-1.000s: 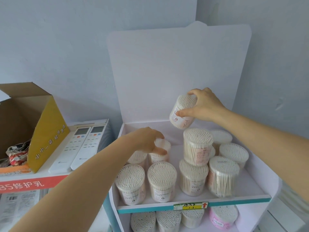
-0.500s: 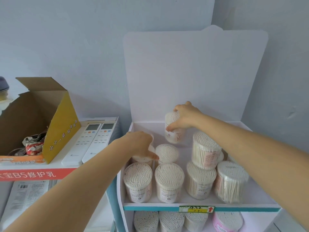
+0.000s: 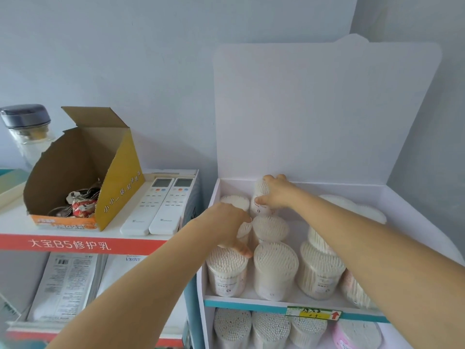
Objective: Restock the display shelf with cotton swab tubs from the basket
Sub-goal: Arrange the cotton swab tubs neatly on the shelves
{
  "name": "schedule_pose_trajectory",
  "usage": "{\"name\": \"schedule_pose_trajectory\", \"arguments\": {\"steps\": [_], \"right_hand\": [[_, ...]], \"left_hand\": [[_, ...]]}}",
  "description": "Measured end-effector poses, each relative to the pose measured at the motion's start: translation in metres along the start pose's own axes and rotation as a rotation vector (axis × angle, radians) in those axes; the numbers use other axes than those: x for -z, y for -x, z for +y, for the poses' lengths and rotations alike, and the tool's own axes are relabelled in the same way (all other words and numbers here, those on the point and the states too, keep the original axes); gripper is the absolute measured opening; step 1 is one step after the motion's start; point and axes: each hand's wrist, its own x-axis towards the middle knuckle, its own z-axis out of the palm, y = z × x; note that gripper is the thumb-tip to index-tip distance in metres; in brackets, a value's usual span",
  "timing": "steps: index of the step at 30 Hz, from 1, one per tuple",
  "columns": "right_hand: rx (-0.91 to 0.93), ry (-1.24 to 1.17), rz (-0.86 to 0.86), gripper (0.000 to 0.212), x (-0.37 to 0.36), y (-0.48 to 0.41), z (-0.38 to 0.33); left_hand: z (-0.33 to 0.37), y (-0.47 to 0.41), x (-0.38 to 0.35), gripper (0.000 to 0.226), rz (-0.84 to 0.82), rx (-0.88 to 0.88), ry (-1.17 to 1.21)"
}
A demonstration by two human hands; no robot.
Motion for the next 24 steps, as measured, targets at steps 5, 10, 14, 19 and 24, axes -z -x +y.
{"name": "schedule_pose_trajectory", "arguments": {"steps": [5, 10, 14, 19, 24], "right_hand": [[0.029, 0.113, 0.01, 0.063, -0.009, 0.002, -0.005], [-0.006, 0.108, -0.089, 0.068, -0.022, 0.004, -0.004], [0.039, 0.17, -0.132, 0.072, 0.002, 0.019, -0.008], [0.148, 0.104, -0.076, 0.072, 0.074, 0.066, 0.004], [-0.012, 0.122, -0.374, 0.096, 0.09, 0.102, 0.051]], "left_hand": [[0.003, 0.0, 0.0, 0.081, 0.003, -0.028, -0.023], [0.006, 0.002, 0.001, 0.076, -0.024, -0.027, -0.089], [0.009, 0.001, 0.002, 0.075, -0.062, -0.013, -0.08], [0.012, -0.001, 0.005, 0.076, -0.089, 0.006, -0.036], [0.017, -0.004, 0.007, 0.078, -0.118, 0.047, -0.03]]}}
